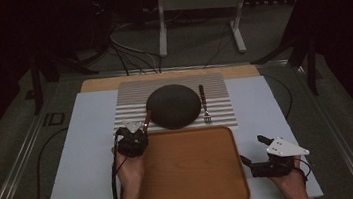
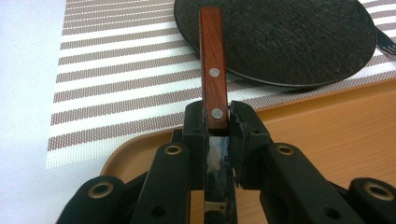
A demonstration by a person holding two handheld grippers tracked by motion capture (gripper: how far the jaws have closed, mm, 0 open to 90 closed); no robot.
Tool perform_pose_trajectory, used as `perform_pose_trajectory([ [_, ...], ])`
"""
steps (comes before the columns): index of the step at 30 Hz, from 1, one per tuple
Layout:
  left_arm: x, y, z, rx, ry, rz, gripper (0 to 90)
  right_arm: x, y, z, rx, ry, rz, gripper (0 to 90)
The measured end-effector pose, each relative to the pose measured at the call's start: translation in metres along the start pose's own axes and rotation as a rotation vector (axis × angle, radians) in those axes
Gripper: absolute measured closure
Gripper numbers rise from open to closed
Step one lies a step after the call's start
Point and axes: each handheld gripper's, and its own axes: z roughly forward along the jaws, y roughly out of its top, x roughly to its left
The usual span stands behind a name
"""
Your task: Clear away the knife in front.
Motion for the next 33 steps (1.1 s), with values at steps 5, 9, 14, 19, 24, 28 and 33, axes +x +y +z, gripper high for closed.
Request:
perform_pose_trajectory([
  [5, -0.002, -0.005, -0.002, -0.003, 0.0, -0.006, 78.2, 0.0, 0.0, 0.0, 0.0, 0.001, -0.001, 7.9],
  [9, -0.002, -0.008, -0.003, -0.007, 0.0, -0.011, 78.2, 0.0, 0.0, 0.001, 0.001, 0.001, -0.001, 7.9],
  [14, -0.003, -0.011, -0.005, -0.007, 0.001, -0.015, 78.2, 0.0, 0.0, 0.001, 0.002, 0.002, -0.002, 7.9],
  [19, -0.003, -0.013, -0.007, -0.011, 0.007, -0.015, 78.2, 0.0, 0.0, 0.001, 0.002, 0.002, -0.001, 7.9],
  [24, -0.003, -0.017, -0.009, -0.011, 0.008, -0.02, 78.2, 0.0, 0.0, 0.001, 0.003, 0.002, -0.002, 7.9],
  [28, -0.003, -0.021, -0.011, -0.009, 0.017, -0.019, 78.2, 0.0, 0.0, 0.001, 0.003, 0.003, -0.003, 7.9],
  [33, -0.003, -0.026, -0.014, -0.012, 0.019, -0.025, 78.2, 0.0, 0.0, 0.001, 0.005, 0.002, -0.003, 7.9],
])
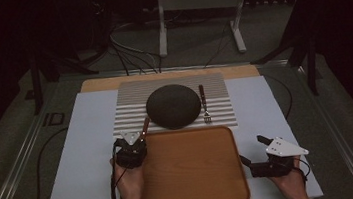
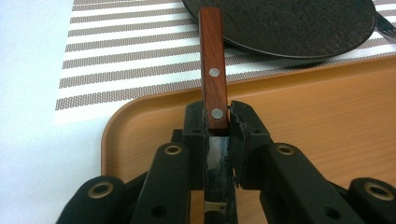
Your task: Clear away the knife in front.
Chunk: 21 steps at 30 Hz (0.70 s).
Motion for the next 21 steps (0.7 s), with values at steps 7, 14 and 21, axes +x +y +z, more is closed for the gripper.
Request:
perform_pose_trajectory([
  [7, -0.002, -0.005, -0.004, -0.001, 0.015, 0.003, 78.2, 0.0, 0.0, 0.0, -0.001, 0.002, -0.003, 7.9],
  [14, -0.001, -0.011, -0.008, -0.003, 0.019, -0.005, 78.2, 0.0, 0.0, 0.0, 0.0, 0.001, -0.003, 7.9],
  [21, -0.001, -0.018, -0.013, -0.002, 0.022, -0.011, 78.2, 0.001, 0.0, 0.0, 0.003, 0.001, -0.005, 7.9],
])
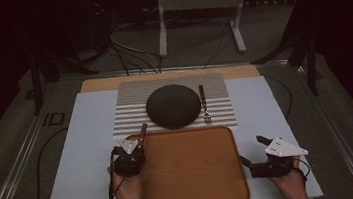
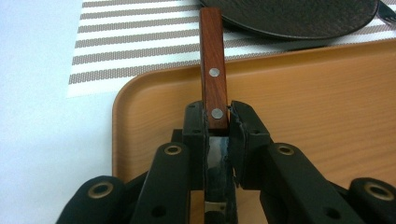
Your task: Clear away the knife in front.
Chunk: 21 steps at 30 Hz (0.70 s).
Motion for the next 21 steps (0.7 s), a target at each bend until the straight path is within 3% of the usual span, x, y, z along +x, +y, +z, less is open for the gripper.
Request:
perform_pose_trajectory([
  [21, 0.006, -0.023, -0.009, 0.015, 0.011, -0.044, 78.2, 0.001, 0.0, 0.001, 0.011, -0.002, -0.004, 7.9],
])
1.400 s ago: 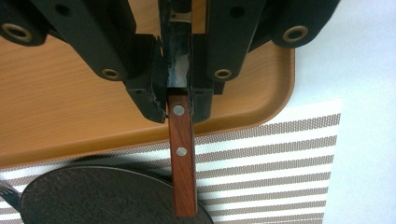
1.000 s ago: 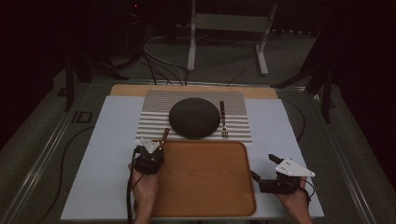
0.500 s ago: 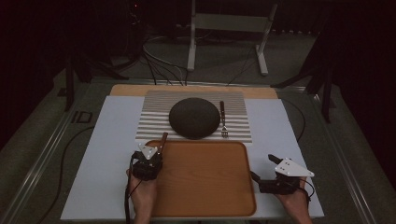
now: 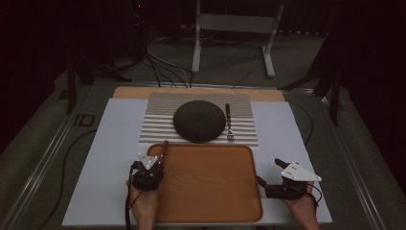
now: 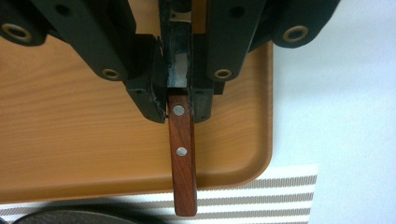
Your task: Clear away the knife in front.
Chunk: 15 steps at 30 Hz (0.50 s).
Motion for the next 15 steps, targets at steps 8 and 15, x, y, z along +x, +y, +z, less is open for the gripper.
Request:
perform_pose_trajectory([
  [8, 0.003, -0.007, -0.009, -0.003, 0.01, -0.01, 78.1, 0.0, 0.0, 0.0, 0.0, 0.0, 0.0, 7.9],
  [15, 0.008, -0.016, -0.018, -0.006, 0.024, -0.034, 78.1, 0.0, 0.0, 0.0, -0.001, 0.0, 0.0, 7.9],
])
